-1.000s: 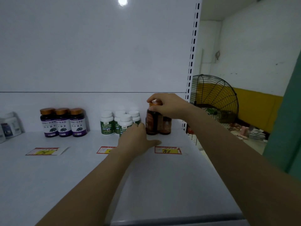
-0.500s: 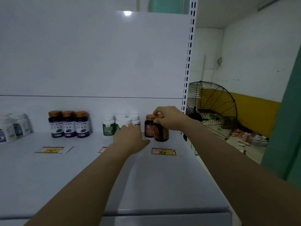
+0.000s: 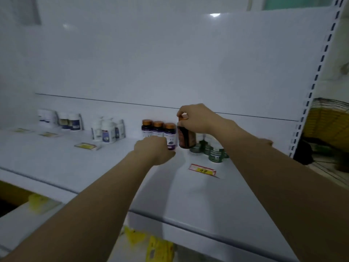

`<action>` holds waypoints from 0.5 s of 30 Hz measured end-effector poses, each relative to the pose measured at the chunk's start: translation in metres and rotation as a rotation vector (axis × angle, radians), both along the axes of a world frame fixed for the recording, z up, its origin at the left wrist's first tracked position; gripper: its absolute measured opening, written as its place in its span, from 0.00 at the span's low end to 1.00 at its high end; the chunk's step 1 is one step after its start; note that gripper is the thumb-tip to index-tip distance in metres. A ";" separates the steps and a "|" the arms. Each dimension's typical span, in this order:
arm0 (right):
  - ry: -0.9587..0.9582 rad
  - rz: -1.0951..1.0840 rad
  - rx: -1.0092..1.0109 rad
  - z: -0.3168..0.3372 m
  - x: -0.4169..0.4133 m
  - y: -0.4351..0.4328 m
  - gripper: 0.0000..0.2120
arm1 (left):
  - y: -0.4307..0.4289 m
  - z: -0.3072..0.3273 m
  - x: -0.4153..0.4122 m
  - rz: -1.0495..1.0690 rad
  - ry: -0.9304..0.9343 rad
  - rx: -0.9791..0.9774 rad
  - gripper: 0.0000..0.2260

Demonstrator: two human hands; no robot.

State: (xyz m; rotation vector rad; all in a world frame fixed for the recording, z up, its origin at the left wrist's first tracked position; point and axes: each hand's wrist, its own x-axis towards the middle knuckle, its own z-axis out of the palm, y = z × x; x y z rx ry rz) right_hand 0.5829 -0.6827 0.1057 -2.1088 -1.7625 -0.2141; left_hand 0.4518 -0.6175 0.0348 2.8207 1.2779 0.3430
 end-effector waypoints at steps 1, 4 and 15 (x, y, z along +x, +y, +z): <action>-0.009 0.032 0.004 0.002 -0.018 0.017 0.14 | 0.010 -0.001 -0.020 0.032 0.014 0.003 0.16; -0.051 0.144 0.024 0.012 -0.077 0.064 0.14 | 0.040 0.002 -0.086 0.141 0.025 0.012 0.17; -0.021 0.564 0.101 0.016 -0.323 0.222 0.15 | 0.145 -0.006 -0.342 0.563 0.060 0.006 0.18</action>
